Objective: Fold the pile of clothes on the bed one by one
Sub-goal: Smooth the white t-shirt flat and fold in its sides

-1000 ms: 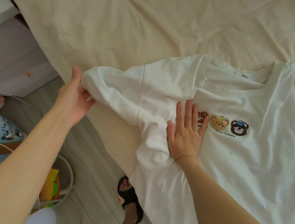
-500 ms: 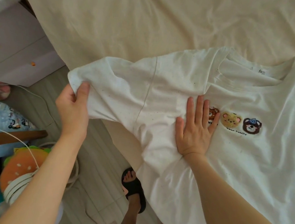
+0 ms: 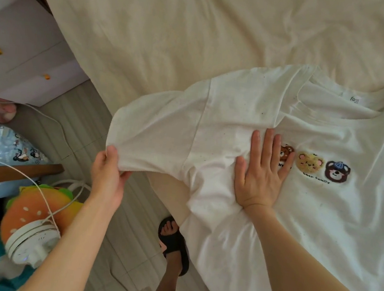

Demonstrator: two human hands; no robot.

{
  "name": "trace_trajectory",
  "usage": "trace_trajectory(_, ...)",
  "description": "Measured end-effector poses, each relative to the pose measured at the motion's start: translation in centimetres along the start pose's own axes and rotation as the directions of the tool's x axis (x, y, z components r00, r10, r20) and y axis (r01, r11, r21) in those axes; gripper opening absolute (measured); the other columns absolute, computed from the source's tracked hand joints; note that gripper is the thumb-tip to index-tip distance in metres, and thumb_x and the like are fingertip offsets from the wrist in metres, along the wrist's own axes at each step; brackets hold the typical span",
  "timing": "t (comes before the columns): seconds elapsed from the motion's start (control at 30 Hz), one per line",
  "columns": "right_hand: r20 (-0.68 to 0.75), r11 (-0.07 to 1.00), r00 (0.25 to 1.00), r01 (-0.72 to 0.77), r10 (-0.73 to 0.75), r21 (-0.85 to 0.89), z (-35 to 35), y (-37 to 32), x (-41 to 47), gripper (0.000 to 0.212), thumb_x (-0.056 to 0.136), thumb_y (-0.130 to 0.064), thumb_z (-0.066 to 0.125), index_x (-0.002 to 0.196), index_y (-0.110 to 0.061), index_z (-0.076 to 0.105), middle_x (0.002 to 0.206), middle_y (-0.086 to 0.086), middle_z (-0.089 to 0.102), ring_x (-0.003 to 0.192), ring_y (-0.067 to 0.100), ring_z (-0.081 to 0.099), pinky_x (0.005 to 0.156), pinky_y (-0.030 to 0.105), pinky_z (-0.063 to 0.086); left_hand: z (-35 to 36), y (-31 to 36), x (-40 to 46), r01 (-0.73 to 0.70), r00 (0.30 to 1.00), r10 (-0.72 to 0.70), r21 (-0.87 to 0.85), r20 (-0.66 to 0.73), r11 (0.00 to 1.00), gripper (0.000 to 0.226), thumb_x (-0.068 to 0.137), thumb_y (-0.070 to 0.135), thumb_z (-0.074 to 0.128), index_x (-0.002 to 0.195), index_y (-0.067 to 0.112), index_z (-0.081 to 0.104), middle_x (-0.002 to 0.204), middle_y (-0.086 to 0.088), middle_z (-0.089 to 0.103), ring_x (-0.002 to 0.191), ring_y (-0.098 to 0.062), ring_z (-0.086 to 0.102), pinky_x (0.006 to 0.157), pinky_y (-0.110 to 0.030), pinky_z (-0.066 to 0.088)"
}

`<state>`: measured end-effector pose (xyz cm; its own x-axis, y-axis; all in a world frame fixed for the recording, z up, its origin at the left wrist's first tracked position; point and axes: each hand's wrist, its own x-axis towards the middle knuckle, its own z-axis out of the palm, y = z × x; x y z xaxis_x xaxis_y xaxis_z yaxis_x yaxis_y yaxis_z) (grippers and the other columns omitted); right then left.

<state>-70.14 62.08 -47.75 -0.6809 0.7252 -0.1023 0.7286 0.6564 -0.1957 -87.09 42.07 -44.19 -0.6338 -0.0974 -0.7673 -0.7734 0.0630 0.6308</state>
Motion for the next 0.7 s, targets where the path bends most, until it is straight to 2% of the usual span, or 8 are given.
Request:
trace_trajectory(0.1, -0.008, 1.0, 1.0, 0.005, -0.005, -0.003, 0.1, 0.1, 0.0, 0.059, 0.095, -0.044, 0.019, 0.149, -0.022, 0.009, 0.158, 0.01, 0.017, 0.145, 0.026, 0.014, 0.115, 0.058, 0.003, 1.0, 1.2, 0.9, -0.082, 0.99, 0.107, 0.235, -0.095, 0.969, 0.009, 0.097, 0.015, 0.048, 0.104, 0.02, 0.051, 0.111, -0.004, 0.057, 0.099, -0.019, 0.055, 0.089, -0.038, 0.049)
trace_trajectory(0.17, -0.02, 1.0, 1.0, 0.005, -0.005, -0.005, 0.2, 0.1, 0.0, 0.059, 0.095, -0.044, 0.019, 0.149, -0.022, 0.01, 0.158, 0.01, 0.017, 0.145, 0.026, 0.015, 0.115, 0.058, 0.004, 1.8, 2.6, 1.2, -0.292, 0.936, 0.35, 0.47, -0.037, 0.833, 0.033, 0.091, 0.007, 0.05, 0.122, 0.019, 0.046, 0.115, -0.003, 0.05, 0.104, -0.018, 0.05, 0.098, -0.034, 0.042)
trace_trajectory(0.27, -0.011, 1.0, 1.0, 0.006, -0.006, -0.009, 0.3, 0.1, 0.1, 0.059, 0.095, -0.045, 0.019, 0.149, -0.022, 0.009, 0.158, 0.01, 0.018, 0.145, 0.026, 0.016, 0.115, 0.057, 0.003, 4.2, 5.7, 0.6, -0.72, 0.625, 0.699, 0.602, 0.348, 0.344, 0.033, 0.093, 0.014, 0.05, 0.125, 0.009, 0.05, 0.122, -0.006, 0.047, 0.116, -0.02, 0.044, 0.099, -0.023, 0.031)
trace_trajectory(0.37, -0.006, 1.0, 1.0, 0.001, -0.001, 0.0, 0.3, 0.1, -0.1, 0.059, 0.095, -0.045, 0.019, 0.149, -0.022, 0.008, 0.158, 0.009, 0.017, 0.145, 0.026, 0.015, 0.115, 0.056, 0.002, 9.0, 7.3, -0.3, -0.894, 0.361, 0.597, 0.448, 0.717, 0.003, 0.03, 0.096, 0.022, 0.049, 0.121, 0.009, 0.059, 0.123, -0.007, 0.056, 0.118, -0.022, 0.046, 0.102, -0.027, 0.03)
trace_trajectory(0.47, 0.026, 1.0, 1.0, -0.009, 0.009, 0.014, -0.5, -0.4, 0.0, 0.059, 0.094, -0.045, 0.017, 0.148, -0.023, 0.01, 0.158, 0.008, 0.017, 0.146, 0.025, 0.014, 0.116, 0.056, 0.002, 13.4, 7.8, -1.0, -0.913, 0.36, 0.447, 0.407, 0.819, -0.01, 0.033, 0.093, 0.03, 0.056, 0.124, 0.018, 0.06, 0.119, -0.003, 0.057, 0.114, -0.022, 0.046, 0.099, -0.031, 0.033)
trace_trajectory(0.57, 0.031, 0.996, 1.0, -0.007, 0.004, 0.092, -2.3, -0.7, 0.0, 0.063, 0.092, -0.049, 0.018, 0.148, -0.022, 0.025, 0.155, 0.007, 0.028, 0.143, 0.024, 0.024, 0.116, 0.049, 0.007, 15.0, 8.6, -1.3, -0.917, 0.388, 0.445, 0.386, 0.807, 0.1, 0.022, 0.091, 0.026, 0.06, 0.106, 0.013, 0.067, 0.099, 0.0, 0.057, 0.095, -0.014, 0.052, 0.082, -0.02, 0.036)
trace_trajectory(0.63, -0.073, 0.956, 0.992, -0.077, 0.101, 0.284, -4.6, -0.9, 1.2, 0.062, 0.09, -0.049, 0.026, 0.136, -0.014, 0.049, 0.136, 0.008, 0.052, 0.125, 0.026, 0.046, 0.107, 0.042, 0.02, 15.0, 8.9, -1.6, -0.912, 0.41, 0.451, 0.372, 0.793, 0.176, 0.017, 0.091, 0.022, 0.06, 0.097, 0.01, 0.069, 0.092, 0.002, 0.061, 0.085, -0.01, 0.053, 0.076, -0.018, 0.039)
trace_trajectory(0.7, -0.194, 0.889, 0.939, -0.183, 0.285, 0.419, -7.0, -0.9, 4.3, 0.055, 0.09, -0.05, 0.038, 0.124, -0.011, 0.056, 0.12, 0.005, 0.058, 0.113, 0.024, 0.051, 0.099, 0.038, 0.026, 14.9, 9.1, -1.9, -0.894, 0.448, 0.465, 0.381, 0.764, 0.237, 0.015, 0.091, 0.02, 0.059, 0.095, 0.009, 0.068, 0.087, 0.005, 0.062, 0.081, -0.008, 0.054, 0.073, -0.015, 0.041)
